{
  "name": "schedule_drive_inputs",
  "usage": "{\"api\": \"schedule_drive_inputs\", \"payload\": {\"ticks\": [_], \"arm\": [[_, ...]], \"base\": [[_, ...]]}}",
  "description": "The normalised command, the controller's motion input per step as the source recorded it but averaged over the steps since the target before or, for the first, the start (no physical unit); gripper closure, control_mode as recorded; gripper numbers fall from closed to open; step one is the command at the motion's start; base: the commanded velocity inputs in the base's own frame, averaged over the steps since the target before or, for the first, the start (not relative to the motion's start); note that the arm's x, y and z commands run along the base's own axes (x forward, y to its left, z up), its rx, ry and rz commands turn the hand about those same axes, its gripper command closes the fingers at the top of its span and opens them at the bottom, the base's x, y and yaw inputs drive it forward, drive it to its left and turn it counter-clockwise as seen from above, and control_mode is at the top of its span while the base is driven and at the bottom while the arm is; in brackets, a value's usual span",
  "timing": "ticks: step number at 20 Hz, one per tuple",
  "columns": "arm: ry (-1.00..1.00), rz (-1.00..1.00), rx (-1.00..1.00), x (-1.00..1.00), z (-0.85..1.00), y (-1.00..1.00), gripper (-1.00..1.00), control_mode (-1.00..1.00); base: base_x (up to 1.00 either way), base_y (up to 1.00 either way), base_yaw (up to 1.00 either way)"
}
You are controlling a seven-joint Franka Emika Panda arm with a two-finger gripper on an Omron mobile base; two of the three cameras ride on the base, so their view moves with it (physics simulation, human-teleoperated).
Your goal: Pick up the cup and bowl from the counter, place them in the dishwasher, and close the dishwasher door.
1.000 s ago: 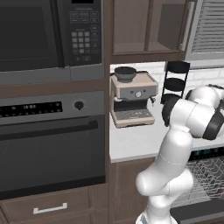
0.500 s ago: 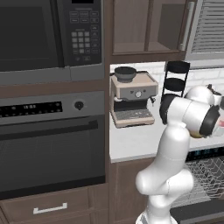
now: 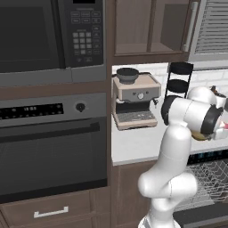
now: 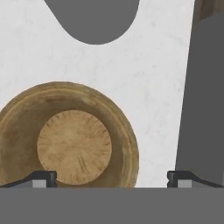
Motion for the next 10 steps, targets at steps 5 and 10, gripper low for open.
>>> {"api": "schedule_drive_inputs", "payload": {"ticks": [5,10], "arm": [[0.0,0.0,0.0,0.0,-0.4,0.0,-1.0,-1.0],[0.01,0.0,0.0,0.0,-0.38,0.0,-1.0,-1.0]], "base": [[0.0,0.0,0.0],[0.0,0.0,0.0]]}}
